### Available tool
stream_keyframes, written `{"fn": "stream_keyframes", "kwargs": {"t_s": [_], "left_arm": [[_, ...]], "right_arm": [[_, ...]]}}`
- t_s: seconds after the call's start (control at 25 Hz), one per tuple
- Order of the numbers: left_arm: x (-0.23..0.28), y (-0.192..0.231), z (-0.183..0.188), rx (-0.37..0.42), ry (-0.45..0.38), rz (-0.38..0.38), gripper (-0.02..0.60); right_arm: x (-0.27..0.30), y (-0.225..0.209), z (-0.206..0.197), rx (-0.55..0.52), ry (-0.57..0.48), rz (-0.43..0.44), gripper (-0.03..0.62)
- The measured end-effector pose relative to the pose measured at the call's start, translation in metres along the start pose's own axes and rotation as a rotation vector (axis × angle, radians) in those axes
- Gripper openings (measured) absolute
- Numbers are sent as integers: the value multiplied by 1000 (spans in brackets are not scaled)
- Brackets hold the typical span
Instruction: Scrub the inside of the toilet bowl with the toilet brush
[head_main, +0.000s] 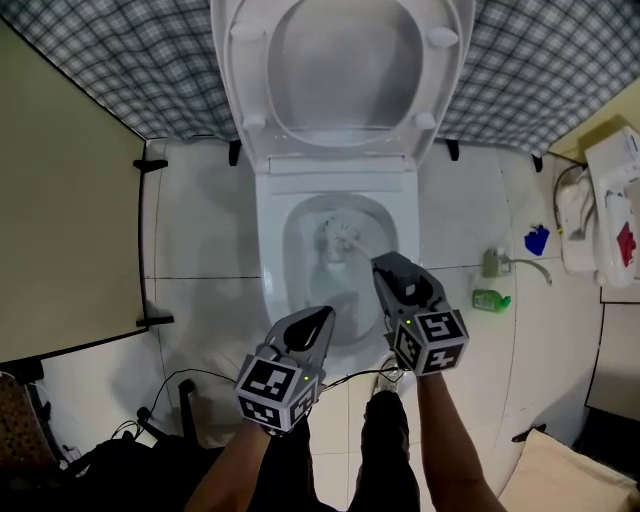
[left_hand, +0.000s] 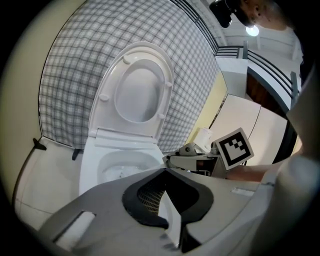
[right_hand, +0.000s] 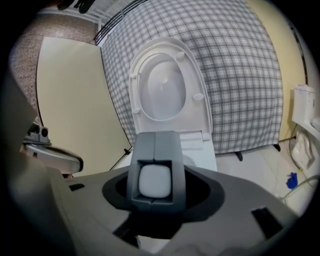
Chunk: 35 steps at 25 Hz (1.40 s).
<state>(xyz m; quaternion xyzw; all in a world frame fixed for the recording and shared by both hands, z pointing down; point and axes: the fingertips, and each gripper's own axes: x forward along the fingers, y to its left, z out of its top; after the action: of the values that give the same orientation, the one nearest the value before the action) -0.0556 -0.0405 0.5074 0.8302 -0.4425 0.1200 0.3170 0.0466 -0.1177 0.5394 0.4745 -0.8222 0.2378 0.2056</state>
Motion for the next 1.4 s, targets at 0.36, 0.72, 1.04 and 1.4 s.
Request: {"fn": "stream_keyframes", "kwargs": {"t_s": [0.36, 0.72, 1.04, 1.4], "left_arm": [[6, 16, -23, -23, 36, 7, 9], [3, 22, -30, -19, 50, 20, 9], [-2, 18, -42, -31, 61, 21, 9], [-9, 12, -44, -33, 58, 15, 9]], "right_arm": [[35, 18, -14, -36, 30, 81, 210], [26, 42, -37, -61, 82, 176, 210], [-6, 58, -60, -106, 160, 209, 209], [-45, 41, -84, -100, 246, 100, 207]]}}
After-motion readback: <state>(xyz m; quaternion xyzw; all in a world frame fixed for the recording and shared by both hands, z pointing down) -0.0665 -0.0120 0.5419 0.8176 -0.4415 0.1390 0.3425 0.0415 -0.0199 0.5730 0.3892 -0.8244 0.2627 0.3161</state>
